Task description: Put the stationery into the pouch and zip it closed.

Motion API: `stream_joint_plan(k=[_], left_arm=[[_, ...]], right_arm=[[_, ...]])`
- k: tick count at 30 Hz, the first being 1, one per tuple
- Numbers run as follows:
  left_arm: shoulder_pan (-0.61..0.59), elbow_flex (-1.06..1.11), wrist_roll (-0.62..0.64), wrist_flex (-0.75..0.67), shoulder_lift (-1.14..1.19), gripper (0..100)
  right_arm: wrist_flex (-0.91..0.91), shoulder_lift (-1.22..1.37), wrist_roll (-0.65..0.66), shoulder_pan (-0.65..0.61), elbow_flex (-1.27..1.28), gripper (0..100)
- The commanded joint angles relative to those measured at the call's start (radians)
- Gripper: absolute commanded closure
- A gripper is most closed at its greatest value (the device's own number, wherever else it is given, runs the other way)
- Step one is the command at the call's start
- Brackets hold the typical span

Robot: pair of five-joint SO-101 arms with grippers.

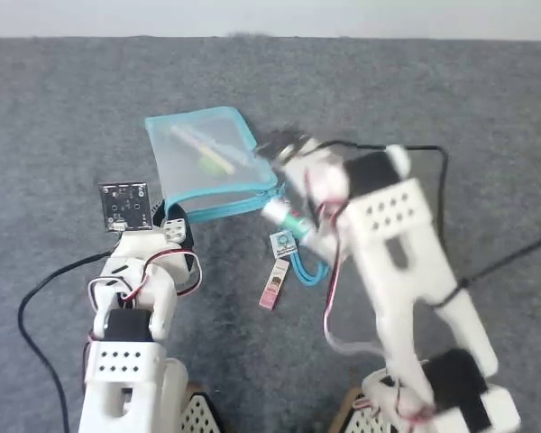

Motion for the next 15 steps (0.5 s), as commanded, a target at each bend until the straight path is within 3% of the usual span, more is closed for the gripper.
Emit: stream_joint_plan(k=[1,7,15], left_arm=[[0.008,-0.021,-0.009,-0.038,-0.003,99],[0.006,-0.021,-0.009,-0.038,-0.003,99],[0.005,-0.021,-0.009,-0.035,-0.003,99]], right_arm=[[0.013,-0.064,-0.035,-0.108,-0.003,99.1],[-0.051,0.122,-0.120,-0.171,-0.087,99.1],[-0.027,0.460,-0.247,-0.170,-0.476,99.1]])
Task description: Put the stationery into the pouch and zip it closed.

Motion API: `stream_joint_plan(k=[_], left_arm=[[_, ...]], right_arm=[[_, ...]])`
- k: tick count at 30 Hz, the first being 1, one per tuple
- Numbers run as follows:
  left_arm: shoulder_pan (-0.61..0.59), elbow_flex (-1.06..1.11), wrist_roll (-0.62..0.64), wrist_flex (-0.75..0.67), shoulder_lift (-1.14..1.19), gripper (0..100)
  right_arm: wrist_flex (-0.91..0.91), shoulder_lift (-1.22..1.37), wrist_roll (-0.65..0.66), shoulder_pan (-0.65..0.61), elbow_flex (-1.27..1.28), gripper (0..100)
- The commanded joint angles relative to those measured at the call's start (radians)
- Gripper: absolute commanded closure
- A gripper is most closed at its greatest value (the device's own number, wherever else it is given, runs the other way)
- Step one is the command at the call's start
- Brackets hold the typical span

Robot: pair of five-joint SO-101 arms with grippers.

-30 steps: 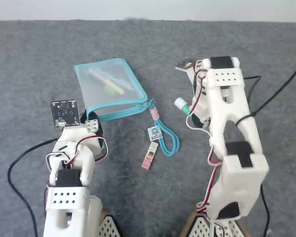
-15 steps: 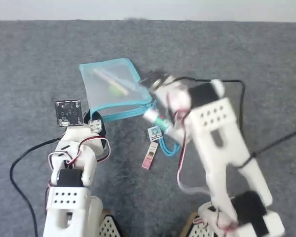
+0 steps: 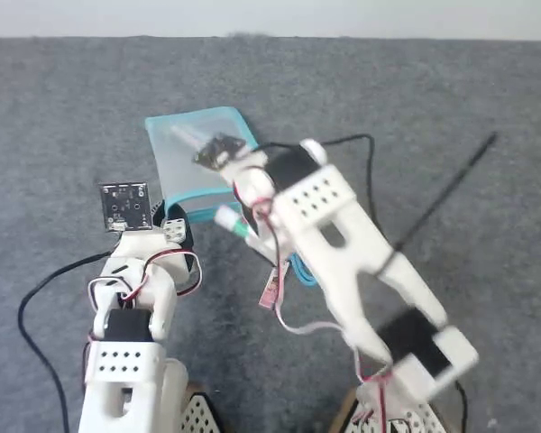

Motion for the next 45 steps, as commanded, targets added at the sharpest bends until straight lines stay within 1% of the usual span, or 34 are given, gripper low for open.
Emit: stream_joint_plan(k=[1,7,12,15,17,18,22,24,26,30,36,40,43,45], left_arm=[[0.005,-0.021,-0.009,-0.035,-0.003,99],[0.005,-0.019,-0.009,-0.034,-0.003,99],[0.005,-0.019,-0.009,-0.032,-0.003,99],[0.009,-0.010,-0.011,-0.037,-0.003,99],[0.011,-0.010,-0.034,-0.037,-0.003,99],[0.011,-0.010,-0.038,-0.037,-0.003,99],[0.006,-0.010,-0.040,-0.037,-0.003,99],[0.006,-0.010,-0.040,-0.037,-0.003,99],[0.006,-0.010,-0.040,-0.037,-0.003,99],[0.009,-0.010,-0.040,-0.037,-0.003,99],[0.009,-0.010,-0.041,-0.037,-0.003,99],[0.006,-0.010,-0.041,-0.037,-0.003,99],[0.006,-0.010,-0.041,-0.037,-0.003,99],[0.006,-0.010,-0.041,-0.037,-0.003,99]], right_arm=[[0.004,0.088,-0.061,-0.008,-0.218,99.1],[0.002,0.228,-0.083,-0.010,-0.381,99.1],[-0.008,0.289,-0.089,0.024,-0.494,99.0],[-0.007,0.309,-0.141,0.045,-0.577,98.9],[-0.007,0.318,-0.144,0.039,-0.612,98.5],[-0.007,0.323,-0.138,0.035,-0.621,96.7],[-0.008,0.331,-0.140,0.008,-0.641,82.3],[-0.008,0.325,-0.140,0.005,-0.651,76.8],[-0.001,0.315,-0.137,0.008,-0.678,74.0],[0.005,0.271,-0.138,0.030,-0.723,73.8],[0.058,0.171,-0.138,0.045,-0.720,73.8],[0.074,0.084,-0.138,0.084,-0.680,73.9],[0.074,-0.036,-0.140,0.116,-0.545,73.9],[0.070,-0.136,-0.141,0.120,-0.390,73.9]])
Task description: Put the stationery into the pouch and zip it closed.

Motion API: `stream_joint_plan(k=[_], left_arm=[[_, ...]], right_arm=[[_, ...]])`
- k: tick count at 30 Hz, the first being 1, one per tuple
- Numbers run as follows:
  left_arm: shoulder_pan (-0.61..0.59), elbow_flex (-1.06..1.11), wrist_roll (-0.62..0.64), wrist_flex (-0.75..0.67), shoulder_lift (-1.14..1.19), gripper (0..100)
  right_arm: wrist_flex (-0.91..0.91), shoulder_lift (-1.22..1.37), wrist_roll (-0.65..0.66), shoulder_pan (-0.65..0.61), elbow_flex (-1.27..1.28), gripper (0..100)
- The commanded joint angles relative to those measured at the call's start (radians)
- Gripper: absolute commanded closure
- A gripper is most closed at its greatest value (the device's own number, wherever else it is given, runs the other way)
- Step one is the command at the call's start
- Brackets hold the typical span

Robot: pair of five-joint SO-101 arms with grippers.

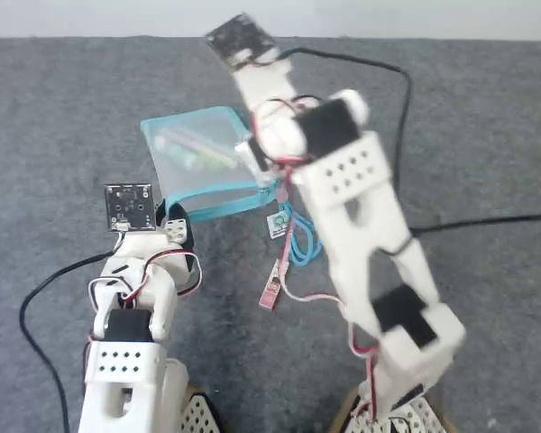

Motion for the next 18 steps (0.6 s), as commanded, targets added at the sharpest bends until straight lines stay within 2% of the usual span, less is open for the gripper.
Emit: stream_joint_plan(k=[1,4,10,14,18], left_arm=[[0.002,-0.010,-0.006,-0.032,-0.003,99],[0.006,-0.010,-0.006,-0.032,-0.003,99],[0.006,-0.008,-0.006,-0.034,-0.003,99],[0.003,-0.008,-0.006,-0.034,-0.003,99],[0.002,0.001,-0.006,-0.043,-0.003,99]], right_arm=[[0.030,-0.226,-0.011,0.019,0.255,73.9],[-0.039,-0.363,-0.012,0.012,0.563,73.9],[-0.366,-0.526,-0.029,-0.016,1.111,73.9],[-0.516,-0.532,-0.163,-0.110,1.284,73.9],[-0.536,-0.532,-0.367,-0.203,1.301,73.6]])
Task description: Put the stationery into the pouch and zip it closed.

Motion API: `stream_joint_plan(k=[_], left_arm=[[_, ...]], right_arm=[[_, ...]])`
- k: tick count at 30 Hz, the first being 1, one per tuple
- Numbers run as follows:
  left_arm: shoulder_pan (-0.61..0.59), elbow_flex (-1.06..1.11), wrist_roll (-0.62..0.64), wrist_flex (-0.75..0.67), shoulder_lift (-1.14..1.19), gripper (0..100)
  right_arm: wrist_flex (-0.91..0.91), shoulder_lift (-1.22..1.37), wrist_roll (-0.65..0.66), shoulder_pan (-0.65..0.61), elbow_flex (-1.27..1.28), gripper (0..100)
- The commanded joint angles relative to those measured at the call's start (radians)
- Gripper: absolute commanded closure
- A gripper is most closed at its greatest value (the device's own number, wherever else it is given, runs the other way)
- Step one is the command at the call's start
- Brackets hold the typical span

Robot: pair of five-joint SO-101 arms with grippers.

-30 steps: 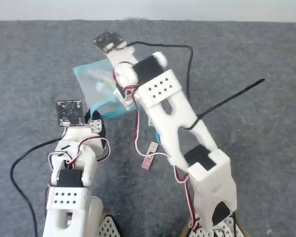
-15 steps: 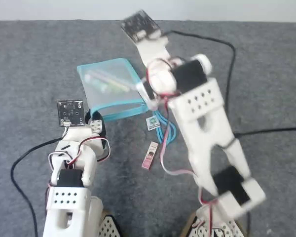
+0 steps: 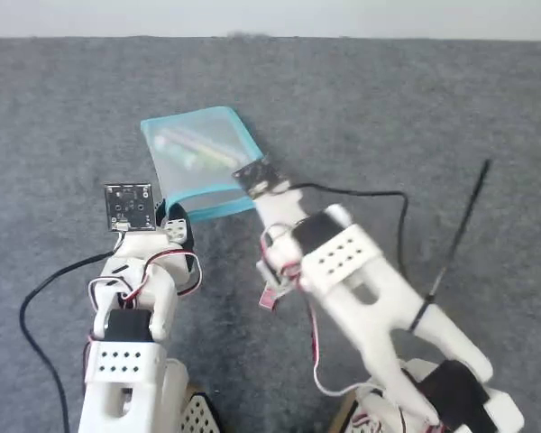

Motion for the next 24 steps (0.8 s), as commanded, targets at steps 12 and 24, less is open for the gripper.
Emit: stream_joint_plan(k=[12,24], left_arm=[[0.008,0.008,-0.006,-0.061,-0.003,99],[0.008,0.007,-0.006,-0.060,-0.003,99]], right_arm=[[-0.147,0.096,-0.296,-0.124,-0.005,73.8],[0.033,0.354,-0.295,-0.122,-0.233,73.9]])
